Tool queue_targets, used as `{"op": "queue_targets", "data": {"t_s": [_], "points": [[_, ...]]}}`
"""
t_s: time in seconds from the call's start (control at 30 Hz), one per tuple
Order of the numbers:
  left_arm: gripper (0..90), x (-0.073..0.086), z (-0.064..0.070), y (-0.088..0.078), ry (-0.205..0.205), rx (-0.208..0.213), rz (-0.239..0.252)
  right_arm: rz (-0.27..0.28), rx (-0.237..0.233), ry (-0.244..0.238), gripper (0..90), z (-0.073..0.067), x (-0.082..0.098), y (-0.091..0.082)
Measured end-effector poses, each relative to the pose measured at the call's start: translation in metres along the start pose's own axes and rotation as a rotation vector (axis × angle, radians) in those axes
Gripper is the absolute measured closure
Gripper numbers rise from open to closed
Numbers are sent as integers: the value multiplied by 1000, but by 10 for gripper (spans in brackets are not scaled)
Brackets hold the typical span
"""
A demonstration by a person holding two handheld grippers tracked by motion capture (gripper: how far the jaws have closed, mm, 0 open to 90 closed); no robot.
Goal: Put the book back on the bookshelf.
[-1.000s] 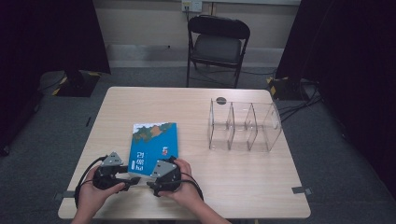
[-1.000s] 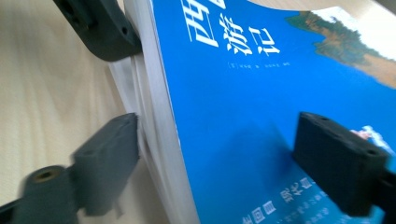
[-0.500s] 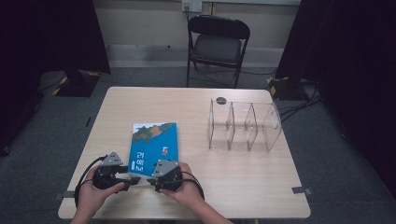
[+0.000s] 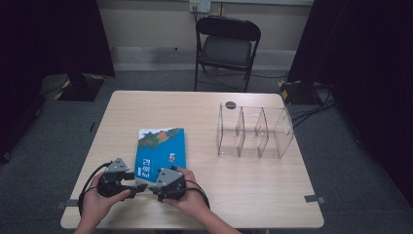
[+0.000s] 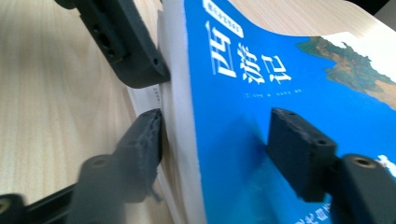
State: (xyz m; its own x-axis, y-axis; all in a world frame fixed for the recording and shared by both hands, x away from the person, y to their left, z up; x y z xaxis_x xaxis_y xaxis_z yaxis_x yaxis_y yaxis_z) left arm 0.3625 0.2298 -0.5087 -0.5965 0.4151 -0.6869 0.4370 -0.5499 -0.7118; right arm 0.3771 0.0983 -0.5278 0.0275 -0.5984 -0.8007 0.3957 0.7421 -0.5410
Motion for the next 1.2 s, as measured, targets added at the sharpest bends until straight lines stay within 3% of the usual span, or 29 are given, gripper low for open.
{"op": "queue_targets", "data": {"t_s": [0.07, 0.13, 0.27, 0.47, 0.57, 0.83, 1.2], "points": [[359, -1, 0, 1, -20, 8, 19, 0, -19, 37, 514, 4, -1, -3], [359, -2, 0, 0, -14, -7, 30, 12, -36, 61, 624, 6, -3, -7], [292, -2, 2, 2, -1, -9, 47, 11, -46, 90, 689, 9, -7, -11], [186, 6, 1, 3, 6, 14, 28, -4, -45, 94, 707, 10, -9, -12], [178, 11, 3, 3, 33, 25, 13, -13, -47, 91, 717, 12, -11, -14], [166, 20, -2, 3, 36, 28, -5, -45, -46, 71, 729, 14, -16, -17], [164, 28, -1, -3, 78, 45, -9, -55, -47, 99, 739, 22, -28, -25]]}}
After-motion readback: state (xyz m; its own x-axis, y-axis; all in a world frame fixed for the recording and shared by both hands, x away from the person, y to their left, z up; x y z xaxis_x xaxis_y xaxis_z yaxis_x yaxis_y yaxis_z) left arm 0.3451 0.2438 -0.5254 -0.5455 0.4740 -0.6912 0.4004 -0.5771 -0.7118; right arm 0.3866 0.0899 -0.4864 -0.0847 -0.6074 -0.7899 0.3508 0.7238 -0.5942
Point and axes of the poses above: each handheld gripper's, and its own axes: y roughly forward along the jaws, x roughly out of its underside, z roughly to its right, the point moved 7 cm from there along y, roughly forward along the jaws, and after that the axes turned 2 degrees about -y, right-handed, at the moved point
